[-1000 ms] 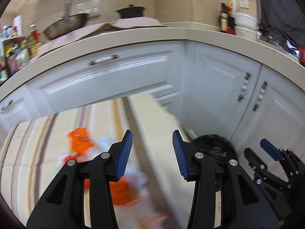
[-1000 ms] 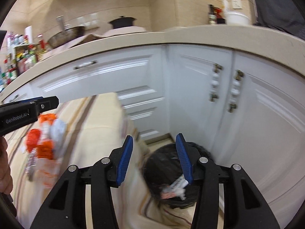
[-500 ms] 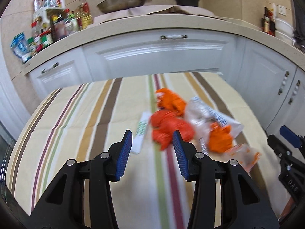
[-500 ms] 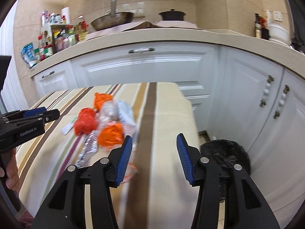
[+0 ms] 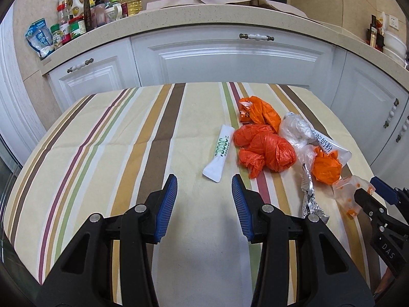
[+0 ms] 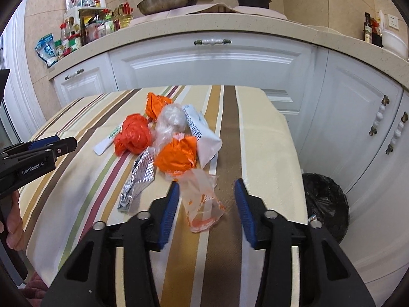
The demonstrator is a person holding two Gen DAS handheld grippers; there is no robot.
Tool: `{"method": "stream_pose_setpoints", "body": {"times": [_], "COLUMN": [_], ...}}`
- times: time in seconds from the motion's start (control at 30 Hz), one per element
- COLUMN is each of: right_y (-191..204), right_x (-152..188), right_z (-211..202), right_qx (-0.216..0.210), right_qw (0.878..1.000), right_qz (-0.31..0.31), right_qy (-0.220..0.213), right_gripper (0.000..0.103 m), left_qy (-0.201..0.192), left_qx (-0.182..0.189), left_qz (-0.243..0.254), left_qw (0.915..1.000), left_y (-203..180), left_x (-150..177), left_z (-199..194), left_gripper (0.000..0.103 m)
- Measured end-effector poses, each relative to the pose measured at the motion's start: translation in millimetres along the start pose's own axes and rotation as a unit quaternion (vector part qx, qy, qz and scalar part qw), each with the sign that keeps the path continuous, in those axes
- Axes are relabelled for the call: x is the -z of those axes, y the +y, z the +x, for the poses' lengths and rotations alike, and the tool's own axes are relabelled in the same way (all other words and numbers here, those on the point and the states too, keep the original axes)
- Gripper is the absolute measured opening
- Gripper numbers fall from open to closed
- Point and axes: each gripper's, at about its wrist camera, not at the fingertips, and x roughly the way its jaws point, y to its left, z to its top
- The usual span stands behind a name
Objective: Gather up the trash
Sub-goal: 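Return both tools to the table and grasp the clear orange-printed bag with the right tool, then carry the bag to the bin with the right tool while the left tool grasps the foil wrapper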
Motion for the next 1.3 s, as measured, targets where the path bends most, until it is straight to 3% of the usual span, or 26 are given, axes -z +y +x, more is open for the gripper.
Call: {"method": "stream_pose_setpoints", "body": {"times": [0.1, 0.3, 0.4, 0.8, 1.07, 1.17, 1.23, 1.3], "right_y": [-1, -3, -5, -48, -73, -78, -81, -83], "right_x": [2, 2, 0, 10, 15, 18, 19, 20], "right_z": [4, -1, -7, -31, -37, -35, -35, -35], "right_qx": [-0.004, -0.005, -0.001, 0.035, 0.041, 0.04, 0.04, 0.041], "right_qw": [1.0, 1.0, 1.0, 0.998, 0.996, 0.995, 0.995, 0.995], "right_qz": [-0.001, 0.004, 0.006, 0.046, 0.072, 0.078, 0.08, 0.082], "right_qy": [0.009, 0.001, -0.009, -0.036, -0.046, -0.045, -0.045, -0.045], "right_gripper": [0.018, 0.008, 0.008, 0.007, 0.007, 0.007, 0.007, 0.007], "left_qy": [0.004, 0.004, -0.001, 0.004, 0.018, 0.025, 0.032, 0.033], "left_qx": [0.001, 0.01, 0.022, 0.062, 0.061, 0.06, 0.065, 0.066], "left_qz": [0.0, 0.007, 0.011, 0.054, 0.072, 0.076, 0.077, 0.08], "left_qw": [1.0, 0.9999, 0.9997, 0.9966, 0.9954, 0.995, 0.9944, 0.9941], "left_y": [-1, -11, -20, -81, -104, -107, -108, -109], "left_x": [1, 2, 3, 10, 19, 22, 24, 26], "left_z": [2, 1, -3, 0, 16, 21, 23, 24], "left_gripper": [0.043, 0.043, 0.053, 0.053, 0.053, 0.043, 0.028, 0.025]}}
